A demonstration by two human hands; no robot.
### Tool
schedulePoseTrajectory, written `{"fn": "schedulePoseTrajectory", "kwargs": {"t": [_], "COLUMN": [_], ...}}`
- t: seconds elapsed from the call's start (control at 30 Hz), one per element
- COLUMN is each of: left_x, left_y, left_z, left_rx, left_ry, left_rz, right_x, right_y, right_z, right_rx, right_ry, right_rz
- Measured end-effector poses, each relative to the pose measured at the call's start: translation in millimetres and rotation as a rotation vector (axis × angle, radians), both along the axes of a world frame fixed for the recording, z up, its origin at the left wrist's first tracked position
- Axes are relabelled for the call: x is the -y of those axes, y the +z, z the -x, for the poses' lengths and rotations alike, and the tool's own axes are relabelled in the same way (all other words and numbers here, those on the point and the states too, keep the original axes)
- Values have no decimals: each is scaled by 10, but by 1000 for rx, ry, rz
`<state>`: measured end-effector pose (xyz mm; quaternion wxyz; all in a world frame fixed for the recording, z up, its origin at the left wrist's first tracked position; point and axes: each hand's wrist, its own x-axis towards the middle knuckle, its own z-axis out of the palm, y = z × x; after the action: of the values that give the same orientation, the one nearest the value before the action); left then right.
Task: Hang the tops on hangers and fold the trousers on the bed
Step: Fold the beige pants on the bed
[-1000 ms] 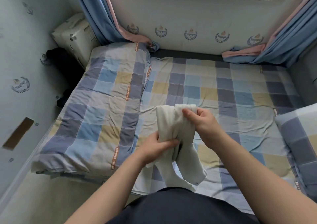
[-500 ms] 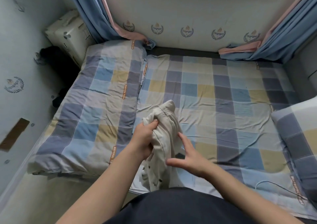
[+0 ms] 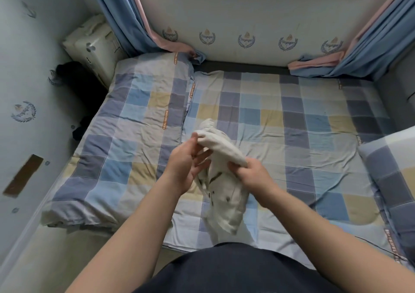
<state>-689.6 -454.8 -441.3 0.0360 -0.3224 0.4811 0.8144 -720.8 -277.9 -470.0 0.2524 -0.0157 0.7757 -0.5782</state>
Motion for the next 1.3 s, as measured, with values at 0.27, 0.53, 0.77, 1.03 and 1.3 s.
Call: {"fn": "schedulePoseTrajectory", "kwargs": {"t": [0.27,0.53,0.77,1.03,1.3], "left_x": [-250,-244,-261,-247,33], "left_y": [-219,-152,-74,19,-280], "left_z": [-306,-133,-21,15,-47], "left_rx": [-246,-56,208,181,262], "left_ry": [-663,-337,96,72,140], "left_rz": [499,665,-37,-258,269], "right_x": [66,-199,-341,-306,-603], "right_y": [412,225,-185,-657,-307], "right_z": [486,280,-180,-99,362], "right_rx": [466,458,171,-85,-258], "right_ry": [-330,-79,183,211,159], "right_rz": [323,317,11,-300,-296]}}
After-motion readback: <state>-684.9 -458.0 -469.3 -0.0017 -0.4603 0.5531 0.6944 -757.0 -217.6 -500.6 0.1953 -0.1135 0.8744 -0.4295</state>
